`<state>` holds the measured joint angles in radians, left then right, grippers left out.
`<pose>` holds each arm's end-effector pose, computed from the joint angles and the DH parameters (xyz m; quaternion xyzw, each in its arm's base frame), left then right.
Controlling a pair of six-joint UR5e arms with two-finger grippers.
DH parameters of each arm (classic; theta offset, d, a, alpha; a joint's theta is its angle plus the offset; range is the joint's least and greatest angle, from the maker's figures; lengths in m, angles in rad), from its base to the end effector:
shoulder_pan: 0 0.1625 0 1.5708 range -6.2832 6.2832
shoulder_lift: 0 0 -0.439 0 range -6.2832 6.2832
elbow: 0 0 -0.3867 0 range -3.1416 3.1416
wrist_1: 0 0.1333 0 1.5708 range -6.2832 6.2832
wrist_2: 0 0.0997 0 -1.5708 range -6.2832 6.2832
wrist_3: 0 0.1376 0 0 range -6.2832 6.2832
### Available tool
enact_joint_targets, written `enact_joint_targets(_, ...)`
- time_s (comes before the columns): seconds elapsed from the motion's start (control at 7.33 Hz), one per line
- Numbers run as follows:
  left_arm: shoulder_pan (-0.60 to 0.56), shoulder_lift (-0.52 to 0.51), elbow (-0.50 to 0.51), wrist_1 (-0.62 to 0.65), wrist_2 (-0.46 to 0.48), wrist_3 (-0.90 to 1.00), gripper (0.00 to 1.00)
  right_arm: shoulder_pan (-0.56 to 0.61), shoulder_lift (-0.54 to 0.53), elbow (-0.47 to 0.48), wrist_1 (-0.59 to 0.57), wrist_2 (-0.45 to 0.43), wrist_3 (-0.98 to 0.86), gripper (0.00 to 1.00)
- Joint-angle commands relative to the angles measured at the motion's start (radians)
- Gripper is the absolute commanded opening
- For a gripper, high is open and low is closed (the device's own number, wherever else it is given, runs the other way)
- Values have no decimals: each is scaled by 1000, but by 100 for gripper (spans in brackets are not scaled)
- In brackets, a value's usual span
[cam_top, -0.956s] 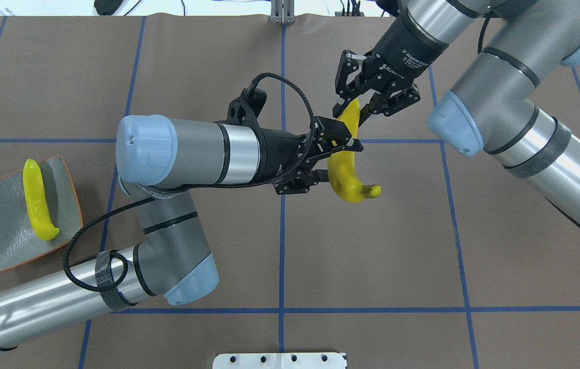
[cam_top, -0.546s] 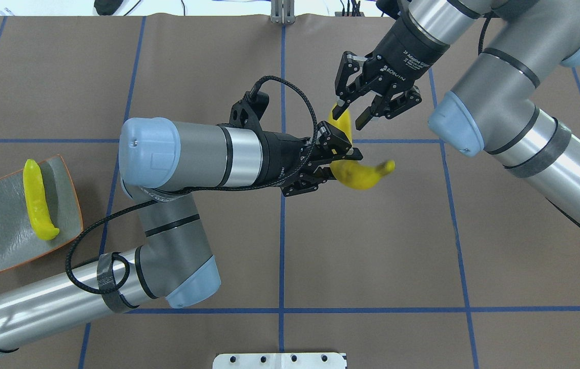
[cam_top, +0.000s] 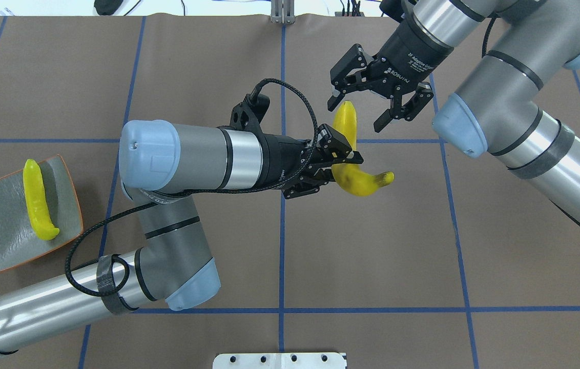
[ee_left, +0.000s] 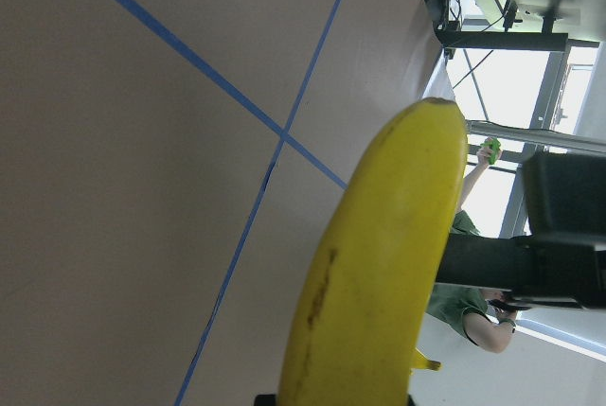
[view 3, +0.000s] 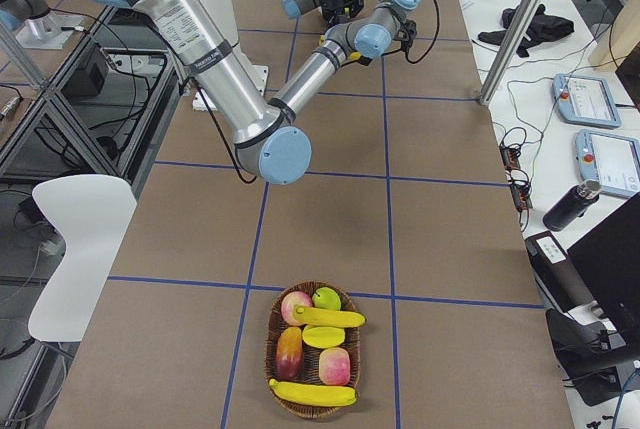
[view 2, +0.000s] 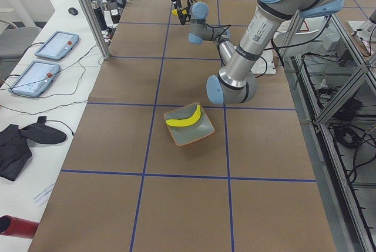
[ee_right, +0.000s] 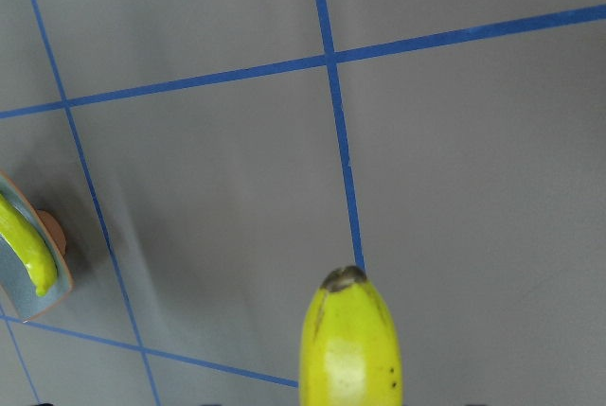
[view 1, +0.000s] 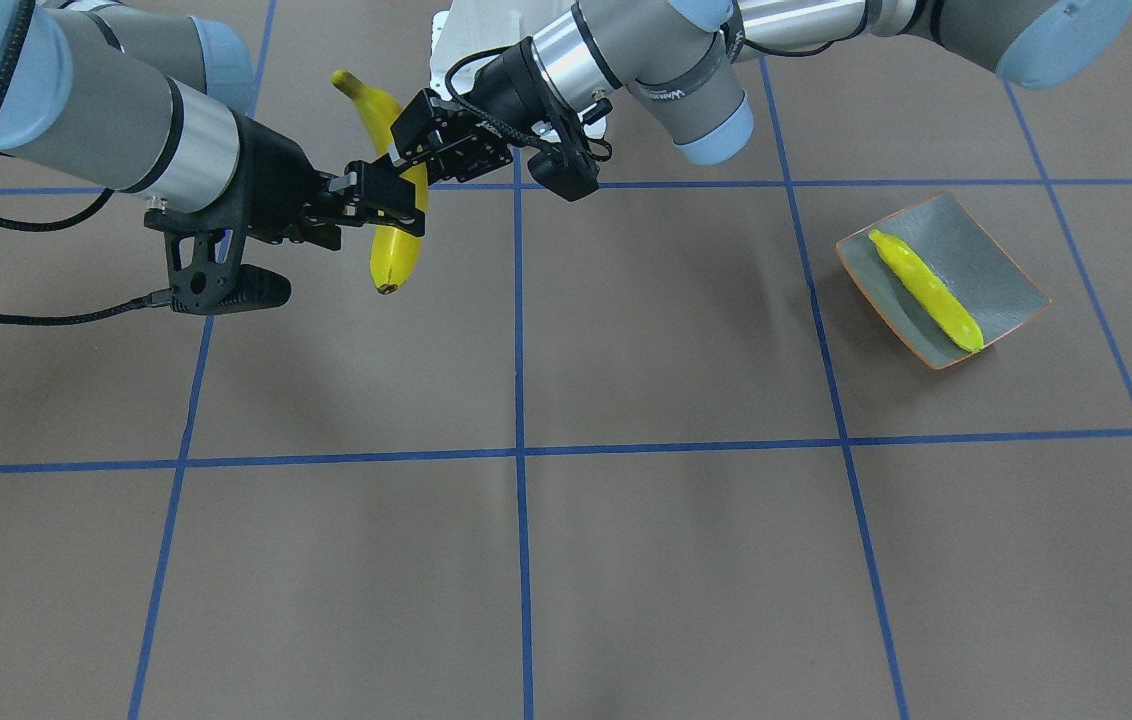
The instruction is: Transfer all bananas from basket to plate
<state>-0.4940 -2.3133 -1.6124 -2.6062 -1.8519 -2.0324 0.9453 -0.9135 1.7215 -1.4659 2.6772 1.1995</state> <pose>0.5485 -0.4034 0.0837 -0.0733 0.7829 -0.1813 0.5907 -0.3694 -0.5290 0.1893 -0.1436 -0.5852 -0.0059 0.7981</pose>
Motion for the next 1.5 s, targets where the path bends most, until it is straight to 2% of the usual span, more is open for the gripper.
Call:
enact_joint_targets(0.0,-3,8,-1,3,-1,7,0,15,-4,4,10,1,0,100)
enact_joint_targets(0.14,-20,20,-3,12,-1,21,0,48,-7,7,7,-5,0,100)
enact_joint_targets(0.27,-50,87,-18,12,-7,29,0,88,-21,6,7,-23,-12,100)
enact_joint_targets(0.55,-127,315,-128,17,-13,29,0,150,-77,10,7,-145,-38,100)
enact_joint_targets(0.68,-208,442,-174,38,-44,29,0,162,-117,9,2,-202,-119,100)
enact_joint_targets(0.82,-313,527,-182,47,-120,31,0,167,-161,1,-2,-248,-205,100)
enact_joint_targets(0.96,-390,637,-196,48,-162,31,0,177,-192,-9,-4,-272,-277,100)
enact_joint_targets(1.23,-429,824,-250,48,-158,29,0,229,-214,-74,-17,-275,-424,100)
enact_joint_targets(1.37,-443,910,-277,48,-156,29,0,245,-216,-82,-71,-298,-513,100)
